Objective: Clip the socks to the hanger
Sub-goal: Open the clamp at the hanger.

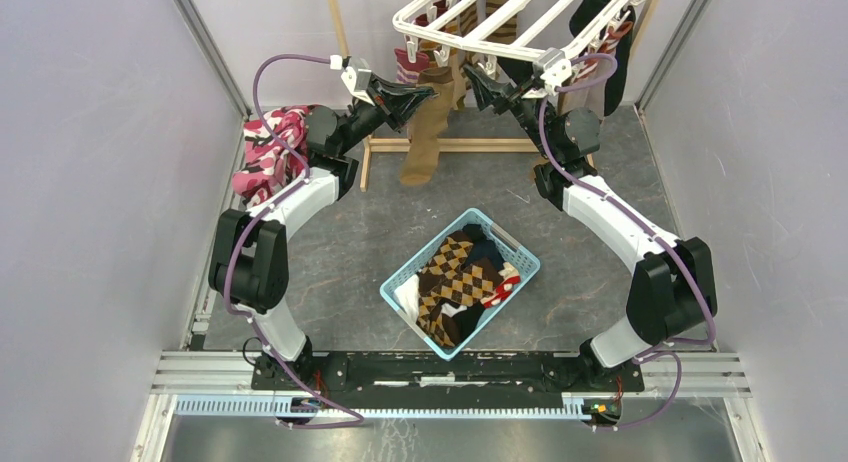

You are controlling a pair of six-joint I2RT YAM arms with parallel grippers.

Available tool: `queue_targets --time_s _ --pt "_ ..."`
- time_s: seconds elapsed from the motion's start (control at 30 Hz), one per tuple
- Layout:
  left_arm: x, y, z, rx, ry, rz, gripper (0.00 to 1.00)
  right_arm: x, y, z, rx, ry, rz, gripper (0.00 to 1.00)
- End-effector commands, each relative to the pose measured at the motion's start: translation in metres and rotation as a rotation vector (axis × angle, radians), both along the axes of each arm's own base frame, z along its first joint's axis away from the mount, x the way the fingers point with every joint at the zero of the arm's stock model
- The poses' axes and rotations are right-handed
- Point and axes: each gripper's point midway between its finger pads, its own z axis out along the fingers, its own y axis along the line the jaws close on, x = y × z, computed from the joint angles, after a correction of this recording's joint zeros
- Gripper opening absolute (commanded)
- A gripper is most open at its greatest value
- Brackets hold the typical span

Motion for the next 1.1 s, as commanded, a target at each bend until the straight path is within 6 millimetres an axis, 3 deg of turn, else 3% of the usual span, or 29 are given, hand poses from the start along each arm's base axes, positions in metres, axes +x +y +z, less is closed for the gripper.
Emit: queue_targets --time_s 0.0,0.47,0.77,1.07 --pt "-0.013 0.005 0.027 -0.037 -0.062 -0.018 0.02 -0.010 -0.012 0.036 0.073 -0.074 -0.023 0.62" --pt "-0.018 0.008 0.031 -0.054 -0.061 -0.013 0.02 -0.013 -0.016 0.041 0.083 -0.087 -0.033 0.51" --pt "-0.022 0.008 0.030 -0.070 -0.045 -0.030 0.02 -0.018 -0.015 0.044 0.087 -0.086 -0.014 0.34" --pt "-0.034 -0.001 0.031 -0.091 -0.033 -0.108 0.02 -0.022 -0.017 0.047 0.177 0.041 0.061 0.18"
